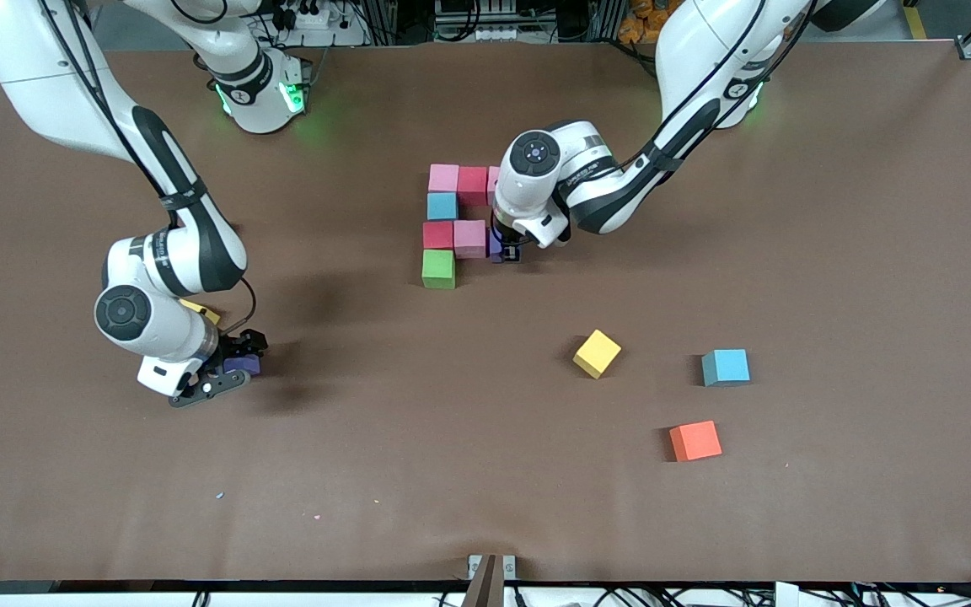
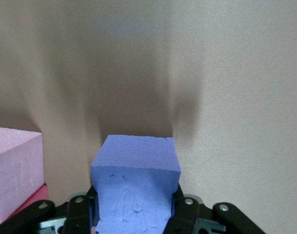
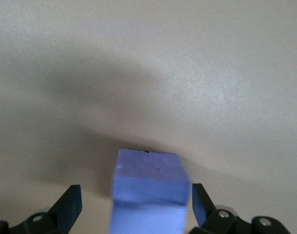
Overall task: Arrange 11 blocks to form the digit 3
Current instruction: 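Grasp the purple cube with the right gripper and lift it, then carry the purple cube to the cluster with the right gripper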
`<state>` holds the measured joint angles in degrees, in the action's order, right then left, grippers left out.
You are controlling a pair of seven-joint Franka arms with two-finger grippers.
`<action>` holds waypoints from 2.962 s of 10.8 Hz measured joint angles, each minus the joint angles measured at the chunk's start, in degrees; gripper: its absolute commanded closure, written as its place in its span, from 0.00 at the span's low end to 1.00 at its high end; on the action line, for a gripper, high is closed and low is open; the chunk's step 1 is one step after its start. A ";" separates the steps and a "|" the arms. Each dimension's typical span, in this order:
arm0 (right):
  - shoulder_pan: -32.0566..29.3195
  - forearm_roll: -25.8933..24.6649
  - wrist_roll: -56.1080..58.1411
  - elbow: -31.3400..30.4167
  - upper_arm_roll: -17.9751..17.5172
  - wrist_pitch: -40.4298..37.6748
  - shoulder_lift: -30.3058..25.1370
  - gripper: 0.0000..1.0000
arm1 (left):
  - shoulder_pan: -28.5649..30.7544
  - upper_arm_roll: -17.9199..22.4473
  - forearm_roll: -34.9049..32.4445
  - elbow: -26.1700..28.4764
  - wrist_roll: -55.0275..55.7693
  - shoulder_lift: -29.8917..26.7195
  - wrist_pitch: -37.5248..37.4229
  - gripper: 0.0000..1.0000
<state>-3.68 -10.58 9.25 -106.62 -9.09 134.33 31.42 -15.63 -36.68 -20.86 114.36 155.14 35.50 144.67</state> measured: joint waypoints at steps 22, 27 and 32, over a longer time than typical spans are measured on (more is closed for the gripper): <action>13.30 2.41 -32.51 5.79 -6.76 -5.01 2.07 0.81 | -0.42 0.18 -0.13 0.00 -0.02 -0.02 1.63 0.00; 22.93 5.84 -48.09 7.47 -7.15 -4.81 2.25 0.81 | -0.23 -1.29 -0.14 -0.54 -0.33 -2.70 0.80 0.00; 25.73 6.92 -48.41 9.61 -7.12 -4.66 5.20 0.82 | 5.93 -2.33 -0.17 -1.87 -11.79 -5.90 -4.93 0.00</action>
<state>22.05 -3.67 -39.16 -97.01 -16.21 129.67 36.62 -9.70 -39.01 -21.03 112.50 143.35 29.60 139.74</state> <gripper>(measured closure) 0.445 0.000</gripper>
